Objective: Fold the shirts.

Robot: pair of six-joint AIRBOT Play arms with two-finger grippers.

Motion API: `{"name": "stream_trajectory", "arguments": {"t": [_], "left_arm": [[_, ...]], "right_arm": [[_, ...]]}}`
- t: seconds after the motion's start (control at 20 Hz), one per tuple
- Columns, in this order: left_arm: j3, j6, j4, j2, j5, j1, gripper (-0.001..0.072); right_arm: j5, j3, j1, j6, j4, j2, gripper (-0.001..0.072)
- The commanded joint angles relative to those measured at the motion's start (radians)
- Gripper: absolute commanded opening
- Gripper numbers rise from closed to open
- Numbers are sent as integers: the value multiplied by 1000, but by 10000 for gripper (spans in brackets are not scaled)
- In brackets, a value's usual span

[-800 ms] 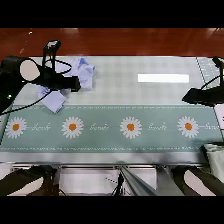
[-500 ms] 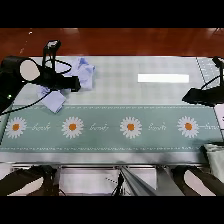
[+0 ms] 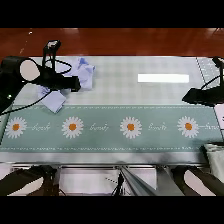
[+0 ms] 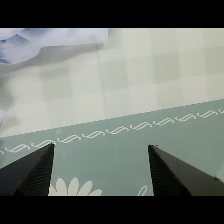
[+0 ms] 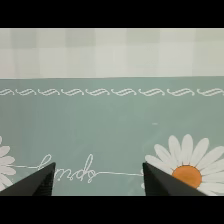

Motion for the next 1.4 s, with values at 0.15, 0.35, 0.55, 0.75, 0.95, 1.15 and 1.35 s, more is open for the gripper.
{"name": "stream_trajectory", "arguments": {"t": [0.15,0.35,0.55,0.75,0.95,1.15,1.35], "left_arm": [[1,0,-8,0,0,0,718],[1,0,-10,0,17,0,718],[1,0,-2,0,77,0,718],[1,1,1,0,95,0,718],[2,106,63,0,105,10,719],[2,-11,104,0,105,224,720],[2,-24,-69,0,97,479,720]], "right_arm": [[-8,0,0,2,5,-1,624],[-56,0,0,1,5,-1,624],[-80,0,0,1,4,-1,624],[-91,0,0,0,3,-1,624],[-89,0,0,0,-5,-1,623],[-89,0,0,0,-8,-2,608],[-90,0,0,0,-7,-2,607]]}}
